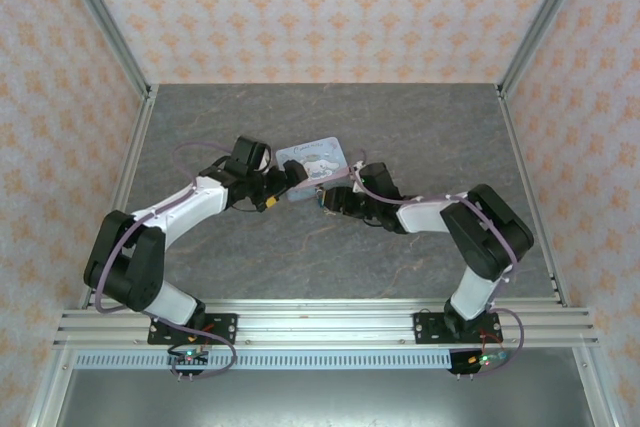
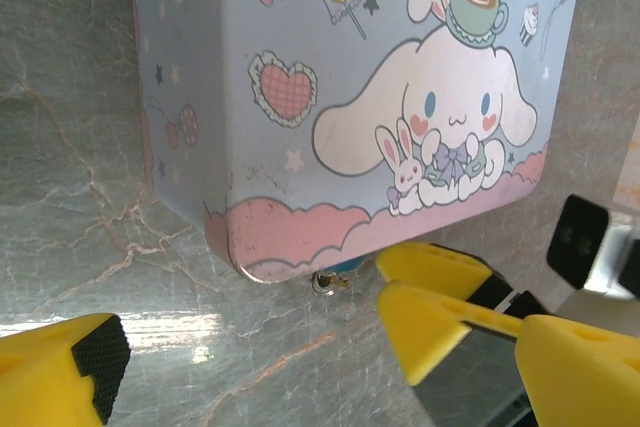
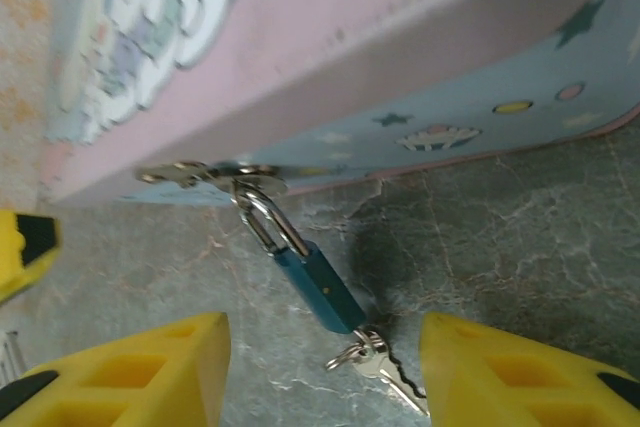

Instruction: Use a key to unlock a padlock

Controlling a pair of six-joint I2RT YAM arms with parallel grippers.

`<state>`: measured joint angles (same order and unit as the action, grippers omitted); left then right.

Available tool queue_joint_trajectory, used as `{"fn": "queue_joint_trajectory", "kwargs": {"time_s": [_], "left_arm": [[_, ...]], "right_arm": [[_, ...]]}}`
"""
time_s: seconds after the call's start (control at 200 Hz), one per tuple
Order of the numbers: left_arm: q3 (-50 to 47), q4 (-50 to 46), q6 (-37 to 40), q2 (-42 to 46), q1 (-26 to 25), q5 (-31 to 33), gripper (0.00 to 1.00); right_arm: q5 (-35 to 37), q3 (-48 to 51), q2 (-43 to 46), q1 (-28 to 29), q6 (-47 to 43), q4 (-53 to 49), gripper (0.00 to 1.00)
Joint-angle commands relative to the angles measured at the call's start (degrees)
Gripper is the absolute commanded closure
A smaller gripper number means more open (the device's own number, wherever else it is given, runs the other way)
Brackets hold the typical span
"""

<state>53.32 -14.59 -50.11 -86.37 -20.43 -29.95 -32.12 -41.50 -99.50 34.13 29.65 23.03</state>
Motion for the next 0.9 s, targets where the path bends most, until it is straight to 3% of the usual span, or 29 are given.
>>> {"fn": "queue_joint_trajectory", "kwargs": {"time_s": [0.0,0.48,0.896], "left_arm": [[2.3,1.7,-0.6,-0.9,1.0,-1.2,0.00],[2.9,3.4,-1.6,-3.2,2.0,-2.4,0.00],[3.6,3.5,-1.5,-4.2,2.2,-3.2,0.00]], "right_arm": [[0.1,-3.2,-1.9,1.0,-5.0,-3.5,0.48],[3.5,-8.3,-5.4,3.6,-12.1,-11.3,0.56],[7.2,-7.0,-5.3,3.7,-11.3,-10.8,0.72]]}}
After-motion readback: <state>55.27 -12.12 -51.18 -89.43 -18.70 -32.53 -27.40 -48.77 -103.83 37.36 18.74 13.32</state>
